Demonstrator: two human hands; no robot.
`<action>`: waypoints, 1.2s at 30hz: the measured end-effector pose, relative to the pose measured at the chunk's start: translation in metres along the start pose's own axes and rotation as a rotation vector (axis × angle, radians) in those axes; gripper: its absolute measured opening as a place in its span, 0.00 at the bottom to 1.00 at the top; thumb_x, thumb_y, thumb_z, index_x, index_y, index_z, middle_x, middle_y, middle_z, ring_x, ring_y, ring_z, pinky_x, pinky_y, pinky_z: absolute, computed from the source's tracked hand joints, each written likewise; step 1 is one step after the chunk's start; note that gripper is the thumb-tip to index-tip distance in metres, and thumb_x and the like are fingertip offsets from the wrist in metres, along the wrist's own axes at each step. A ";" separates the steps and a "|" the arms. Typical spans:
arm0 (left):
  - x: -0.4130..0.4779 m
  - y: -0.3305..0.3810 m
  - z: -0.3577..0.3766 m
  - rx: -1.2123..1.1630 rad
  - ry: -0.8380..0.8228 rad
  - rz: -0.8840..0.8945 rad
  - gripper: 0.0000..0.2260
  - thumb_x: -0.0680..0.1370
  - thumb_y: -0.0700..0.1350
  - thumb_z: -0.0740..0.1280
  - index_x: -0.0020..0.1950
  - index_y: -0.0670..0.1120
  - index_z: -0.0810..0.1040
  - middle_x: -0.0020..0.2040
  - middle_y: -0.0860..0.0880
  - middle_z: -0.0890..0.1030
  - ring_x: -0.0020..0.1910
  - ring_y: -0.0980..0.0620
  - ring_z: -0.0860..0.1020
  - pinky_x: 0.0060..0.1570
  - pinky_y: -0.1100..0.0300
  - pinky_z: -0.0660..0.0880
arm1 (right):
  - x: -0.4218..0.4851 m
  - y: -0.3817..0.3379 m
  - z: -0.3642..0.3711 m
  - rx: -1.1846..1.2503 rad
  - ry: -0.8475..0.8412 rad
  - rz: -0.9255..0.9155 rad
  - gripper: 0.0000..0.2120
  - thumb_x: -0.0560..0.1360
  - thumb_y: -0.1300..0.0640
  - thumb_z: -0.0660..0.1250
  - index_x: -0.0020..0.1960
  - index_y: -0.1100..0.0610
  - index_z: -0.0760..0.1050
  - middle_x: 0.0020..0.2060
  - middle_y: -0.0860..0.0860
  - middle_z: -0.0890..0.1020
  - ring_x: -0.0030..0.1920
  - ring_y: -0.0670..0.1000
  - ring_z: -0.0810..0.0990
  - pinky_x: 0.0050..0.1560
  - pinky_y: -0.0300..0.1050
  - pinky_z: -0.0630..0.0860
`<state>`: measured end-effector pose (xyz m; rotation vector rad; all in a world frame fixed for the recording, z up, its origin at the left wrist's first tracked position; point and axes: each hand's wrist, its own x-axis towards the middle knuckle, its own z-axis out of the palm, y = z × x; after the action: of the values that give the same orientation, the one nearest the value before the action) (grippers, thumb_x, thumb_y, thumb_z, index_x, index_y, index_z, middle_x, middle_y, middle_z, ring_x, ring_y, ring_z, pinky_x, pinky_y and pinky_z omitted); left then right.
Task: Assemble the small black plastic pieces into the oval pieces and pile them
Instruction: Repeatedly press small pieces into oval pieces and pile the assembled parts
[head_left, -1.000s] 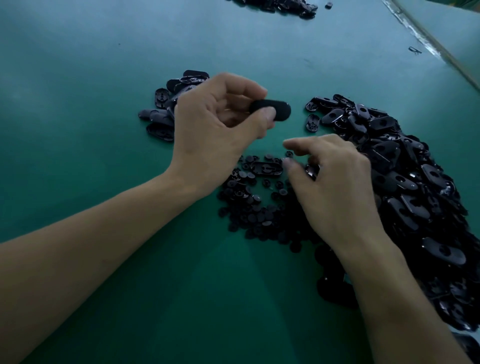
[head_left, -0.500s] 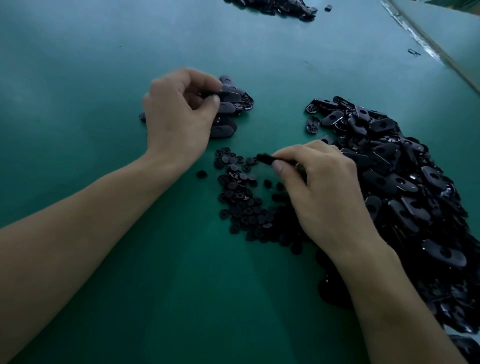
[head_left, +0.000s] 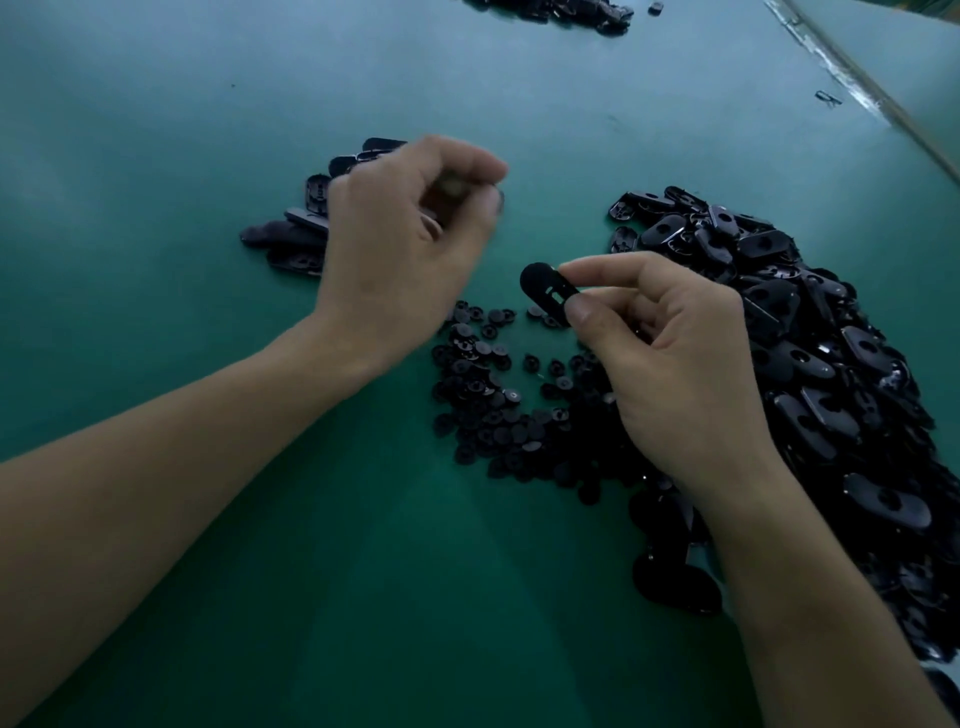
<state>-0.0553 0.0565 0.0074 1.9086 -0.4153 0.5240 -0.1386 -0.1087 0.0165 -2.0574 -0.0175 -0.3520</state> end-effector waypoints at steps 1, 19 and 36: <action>-0.002 0.005 0.002 -0.071 -0.049 -0.002 0.05 0.78 0.46 0.69 0.53 0.51 0.81 0.41 0.58 0.84 0.38 0.57 0.82 0.39 0.65 0.76 | 0.000 0.000 0.000 0.015 -0.001 0.000 0.11 0.79 0.61 0.69 0.50 0.43 0.80 0.37 0.41 0.84 0.37 0.49 0.82 0.40 0.48 0.78; -0.013 0.002 0.008 -0.292 -0.127 -0.114 0.06 0.76 0.42 0.74 0.47 0.52 0.81 0.38 0.55 0.84 0.36 0.57 0.83 0.40 0.59 0.81 | -0.007 0.002 -0.004 -0.554 -0.109 0.054 0.07 0.73 0.44 0.73 0.42 0.47 0.81 0.40 0.44 0.76 0.48 0.49 0.75 0.49 0.45 0.73; -0.017 0.001 0.014 -0.497 -0.143 -0.214 0.02 0.78 0.39 0.71 0.49 0.46 0.83 0.39 0.49 0.86 0.36 0.53 0.84 0.39 0.61 0.80 | -0.002 -0.006 0.003 -0.272 0.017 -0.076 0.05 0.82 0.57 0.64 0.47 0.54 0.71 0.39 0.44 0.78 0.40 0.43 0.77 0.38 0.35 0.72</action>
<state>-0.0677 0.0436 -0.0058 1.4876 -0.3858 0.1233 -0.1411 -0.1031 0.0200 -2.3272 -0.0386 -0.4388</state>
